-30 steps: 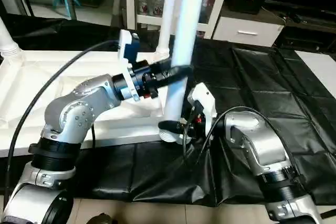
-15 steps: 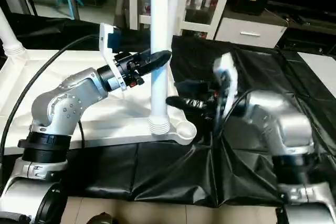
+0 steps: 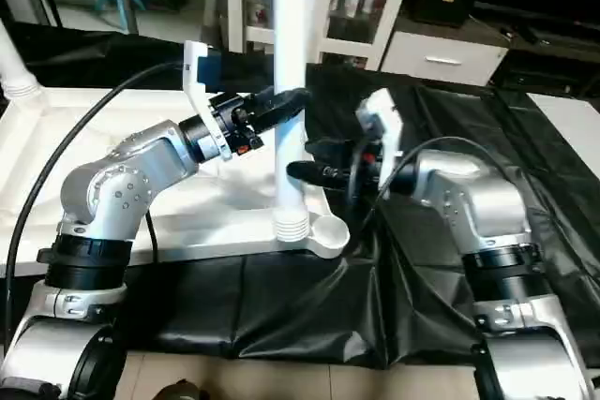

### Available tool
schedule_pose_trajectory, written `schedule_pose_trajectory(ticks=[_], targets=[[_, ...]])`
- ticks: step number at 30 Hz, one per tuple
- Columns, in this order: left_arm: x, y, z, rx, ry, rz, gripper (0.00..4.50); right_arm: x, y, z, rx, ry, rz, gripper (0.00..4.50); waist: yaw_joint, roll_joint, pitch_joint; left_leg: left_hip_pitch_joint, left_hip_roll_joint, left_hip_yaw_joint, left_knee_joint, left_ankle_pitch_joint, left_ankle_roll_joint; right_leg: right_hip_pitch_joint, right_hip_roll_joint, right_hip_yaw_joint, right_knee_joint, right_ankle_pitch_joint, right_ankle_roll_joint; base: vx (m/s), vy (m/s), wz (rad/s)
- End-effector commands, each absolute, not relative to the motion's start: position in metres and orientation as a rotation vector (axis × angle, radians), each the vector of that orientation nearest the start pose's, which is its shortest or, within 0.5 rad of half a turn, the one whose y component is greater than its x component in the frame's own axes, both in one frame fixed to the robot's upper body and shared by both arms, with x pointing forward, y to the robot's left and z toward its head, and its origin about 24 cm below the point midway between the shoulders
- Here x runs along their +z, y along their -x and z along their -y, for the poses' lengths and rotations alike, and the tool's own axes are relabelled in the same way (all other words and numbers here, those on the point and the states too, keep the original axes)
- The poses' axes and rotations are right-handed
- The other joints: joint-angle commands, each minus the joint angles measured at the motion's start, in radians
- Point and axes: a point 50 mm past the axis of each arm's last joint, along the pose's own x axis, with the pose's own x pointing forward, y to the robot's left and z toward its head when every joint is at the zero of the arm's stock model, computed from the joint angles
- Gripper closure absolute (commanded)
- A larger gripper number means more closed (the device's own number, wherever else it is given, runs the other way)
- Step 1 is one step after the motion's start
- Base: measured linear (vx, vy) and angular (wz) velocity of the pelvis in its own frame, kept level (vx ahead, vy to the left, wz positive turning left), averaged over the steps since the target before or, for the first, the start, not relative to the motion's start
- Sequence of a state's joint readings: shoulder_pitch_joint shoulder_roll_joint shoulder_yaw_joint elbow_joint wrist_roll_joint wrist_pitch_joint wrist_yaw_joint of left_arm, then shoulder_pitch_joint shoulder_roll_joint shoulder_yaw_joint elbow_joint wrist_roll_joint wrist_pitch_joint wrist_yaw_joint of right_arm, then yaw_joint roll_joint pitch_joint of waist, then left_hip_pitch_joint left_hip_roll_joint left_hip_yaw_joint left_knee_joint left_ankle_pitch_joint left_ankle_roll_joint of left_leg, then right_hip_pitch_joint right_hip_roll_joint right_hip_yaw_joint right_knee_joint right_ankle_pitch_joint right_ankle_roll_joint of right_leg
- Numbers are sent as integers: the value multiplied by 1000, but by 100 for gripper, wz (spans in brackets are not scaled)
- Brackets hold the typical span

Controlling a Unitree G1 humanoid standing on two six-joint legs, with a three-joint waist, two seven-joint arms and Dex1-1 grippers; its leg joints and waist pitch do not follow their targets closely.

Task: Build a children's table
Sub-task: Insert table leg to table base

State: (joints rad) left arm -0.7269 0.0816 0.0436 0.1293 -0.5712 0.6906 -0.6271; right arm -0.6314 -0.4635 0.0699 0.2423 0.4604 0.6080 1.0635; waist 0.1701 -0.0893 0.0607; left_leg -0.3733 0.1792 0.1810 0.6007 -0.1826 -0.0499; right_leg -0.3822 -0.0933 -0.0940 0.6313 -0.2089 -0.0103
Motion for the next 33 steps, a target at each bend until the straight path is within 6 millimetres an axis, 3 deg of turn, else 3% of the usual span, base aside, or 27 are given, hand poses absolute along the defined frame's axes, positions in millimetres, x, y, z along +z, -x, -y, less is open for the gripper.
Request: schedule_pose_trajectory(ticks=[1, 2, 11, 12, 16, 18, 27, 33], targets=[[197, -327, -53, -1102, 371, 23, 269, 137, -324, 150, 1168, -73, -280, 111, 1, -5, -73, 20, 58, -18, -65, -54, 2, 47, -77, 57, -60, -29, -206, 0, 0, 0], [197, -328, -52, -1083, 365, 31, 269, 134, -320, 146, 1191, -80, -292, 111, 1, -10, -73, 21, 59, -18, -65, -53, -1, 47, -76, 57, -61, -24, -205, 0, 0, 0], [198, -329, -50, -1081, 364, 36, 269, 127, -317, 141, 1187, -90, -300, 111, 1, -7, -70, 21, 60, -22, -73, -128, -46, 47, -78, 58, -69, -78, -178, 0, 0, 0], [198, -328, -49, -1088, 362, 36, 269, 127, -317, 140, 1185, -91, -301, 139, 1, -6, -70, 22, 60, -22, -73, -129, -49, 46, -77, 58, -69, -75, -176, 0, 0, 0], [198, -327, -49, -1100, 358, 35, 269, 126, -316, 140, 1184, -92, -302, 151, 1, -8, -72, 20, 59, -21, -71, -107, -43, 48, -76, 58, -65, -38, -181, 0, 0, 0], [198, -326, -48, -1112, 354, 34, 269, 126, -316, 140, 1187, -90, -306, 189, 0, -5, -72, 20, 58, -22, -71, -103, -40, 48, -75, 58, -64, -30, -184, 0, 0, 0], [198, -323, -44, -1147, 341, 33, 269, 120, -309, 142, 1246, -64, -372, 261, 1, -4, -70, 21, 59, -22, -73, -122, -48, 49, -76, 58, -67, -45, -183, 0, 0, 0], [199, -322, -43, -1158, 337, 37, 269, 115, -307, 143, 1257, -46, -411, 265, 1, -8, -71, 20, 60, -22, -71, -115, -42, 49, -77, 58, -67, -47, -185, 0, 0, 0]])
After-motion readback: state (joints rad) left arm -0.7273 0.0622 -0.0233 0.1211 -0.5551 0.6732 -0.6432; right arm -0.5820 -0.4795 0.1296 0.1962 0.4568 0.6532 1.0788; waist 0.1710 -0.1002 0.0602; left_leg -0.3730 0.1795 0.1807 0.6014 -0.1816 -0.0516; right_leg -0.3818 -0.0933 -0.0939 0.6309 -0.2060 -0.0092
